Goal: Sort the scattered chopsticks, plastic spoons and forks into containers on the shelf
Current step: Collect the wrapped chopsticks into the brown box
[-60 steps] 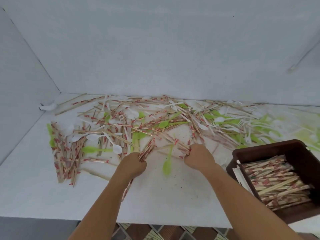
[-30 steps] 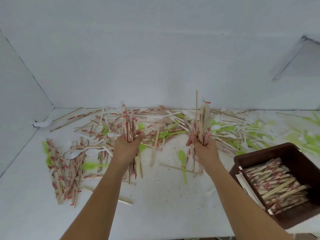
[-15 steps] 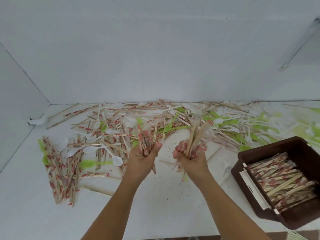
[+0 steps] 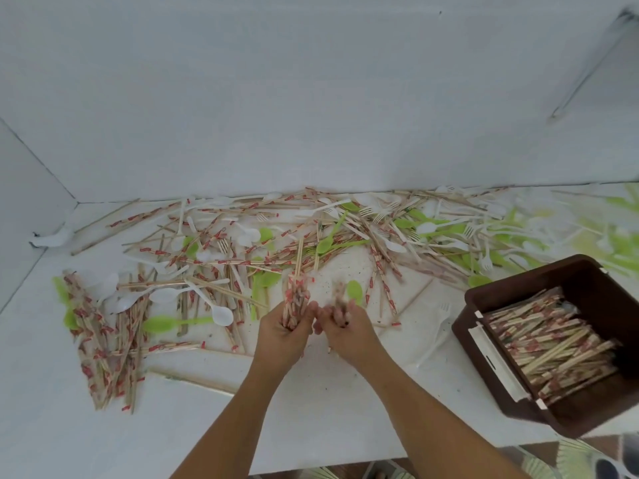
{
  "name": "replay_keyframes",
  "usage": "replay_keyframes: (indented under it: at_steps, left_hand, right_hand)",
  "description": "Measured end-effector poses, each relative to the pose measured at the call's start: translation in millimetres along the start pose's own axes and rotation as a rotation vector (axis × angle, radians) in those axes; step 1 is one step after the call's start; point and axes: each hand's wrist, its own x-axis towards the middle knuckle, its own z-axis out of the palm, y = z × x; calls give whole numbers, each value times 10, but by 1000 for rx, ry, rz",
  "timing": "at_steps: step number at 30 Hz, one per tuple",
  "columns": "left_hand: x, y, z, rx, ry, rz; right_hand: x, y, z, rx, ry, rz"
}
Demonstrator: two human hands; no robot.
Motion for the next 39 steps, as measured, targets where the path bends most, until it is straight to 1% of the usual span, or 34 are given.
replay_keyframes:
  at_steps: [2, 5, 7, 9, 11, 12, 14, 15, 16, 17, 18, 20, 21, 24, 25, 26, 28, 29, 32, 34, 36, 38, 39]
  left_hand:
    - [13, 67, -3, -18, 31, -68]
    - [38, 319, 14, -41, 44, -161]
    - [62, 617, 72, -28, -36, -170]
    - [96, 978, 212, 2, -172, -134]
    - [126, 1348, 411, 85, -282, -68]
    - [138, 1528, 554, 140, -340, -26]
    - [160, 1836, 890, 245, -481, 47]
    - [172, 1969, 1086, 296, -553, 71]
    - [190, 2085, 1295, 350, -613, 94]
    - [218, 2166, 1475, 411, -662, 111]
    - [236, 2246, 1676, 484, -705, 128]
    - [283, 2326, 2093, 654, -790, 166]
    - [313, 2325, 2291, 732, -836, 173]
    - [292, 2222, 2857, 851, -949, 155]
    - [258, 2163, 3033, 879, -967, 149]
    - [232, 2091, 3184, 900, -980, 146]
    - [177, 1937, 3412, 936, -978, 125]
    - [158, 1852, 3469, 960, -975, 118]
    - [111, 1611, 3507, 973, -965, 83]
    - [83, 1505, 3483, 943, -945, 85]
    - [27, 1462, 3477, 946, -889, 127]
    - [-37, 1397, 3497, 941, -829, 170]
    - [-58, 1367, 3498, 955, -820, 164]
  right_hand:
    - [-50, -116, 45, 10, 20, 3]
    - [-250, -482, -121, 71, 208, 5]
    - [-455, -720, -443, 112, 332, -28]
    - [-723, -1008, -946, 80, 421, -154]
    - [-911, -1134, -1597, -38, 472, -241]
    - [-975, -1160, -1985, -156, 490, -252]
    - [-1046, -1121, -2758, -479, 494, -255]
    - [-1082, -1078, -3129, -687, 472, -257]
    - [-1108, -1006, -3465, -914, 408, -256]
    - [-1100, -927, -3713, -1130, 309, -224]
    - [-1116, -868, -3893, -1300, 207, -144]
    - [-1073, -676, -4076, -1495, 13, -28]
    - [-1033, -569, -4075, -1527, -79, -39]
    - [-895, -205, -3921, -1540, -325, -116]
    - [-874, -83, -3891, -1489, -382, -137]
    - [-841, 42, -3891, -1402, -439, -118]
    - [-779, 260, -3964, -1199, -556, -11]
    - [-760, 324, -4007, -1116, -586, 9]
    - [-719, 465, -4198, -1034, -564, -62]
    - [-686, 555, -4302, -1044, -540, -47]
    - [-645, 655, -4381, -1057, -536, -34]
    - [-622, 720, -4411, -1094, -454, -80]
    - [-612, 740, -4412, -1124, -398, -113]
